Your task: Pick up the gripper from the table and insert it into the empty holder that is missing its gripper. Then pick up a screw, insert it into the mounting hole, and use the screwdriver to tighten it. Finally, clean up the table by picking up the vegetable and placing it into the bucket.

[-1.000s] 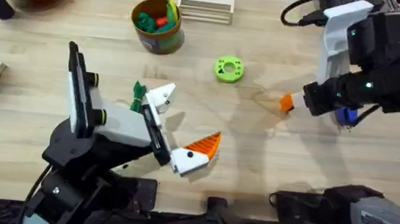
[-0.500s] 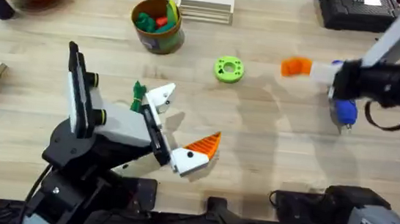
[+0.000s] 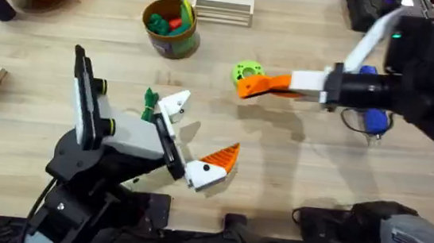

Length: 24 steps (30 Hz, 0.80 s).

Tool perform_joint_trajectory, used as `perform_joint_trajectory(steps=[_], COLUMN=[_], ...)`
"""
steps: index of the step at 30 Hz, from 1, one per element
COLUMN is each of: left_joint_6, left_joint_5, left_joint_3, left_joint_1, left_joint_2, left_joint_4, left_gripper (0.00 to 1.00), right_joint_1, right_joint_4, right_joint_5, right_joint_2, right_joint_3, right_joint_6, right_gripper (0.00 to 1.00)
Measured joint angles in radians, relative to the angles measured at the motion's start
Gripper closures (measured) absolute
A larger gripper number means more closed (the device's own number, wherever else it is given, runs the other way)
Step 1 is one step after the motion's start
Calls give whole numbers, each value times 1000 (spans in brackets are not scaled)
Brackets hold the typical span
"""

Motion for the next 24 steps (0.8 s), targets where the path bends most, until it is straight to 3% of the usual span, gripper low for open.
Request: perform_joint_trajectory(steps=[6, 12, 24], left_joint_6=[0, 0, 0], left_joint_5=[0, 0, -28], left_joint_3=[0, 0, 0], left_joint_1=[0, 0, 1], left_joint_2=[0, 0, 0], left_joint_4=[0, 0, 0], left_gripper=[14, 13, 14], right_joint_1=[129, 226, 284], right_joint_4=[219, 256, 492], right_joint_5=[-79, -119, -218], right_joint_2=[60, 125, 276], right_joint_3=[-1, -1, -2], right_joint_6=[178, 303, 502], right_gripper=[985, 985, 985])
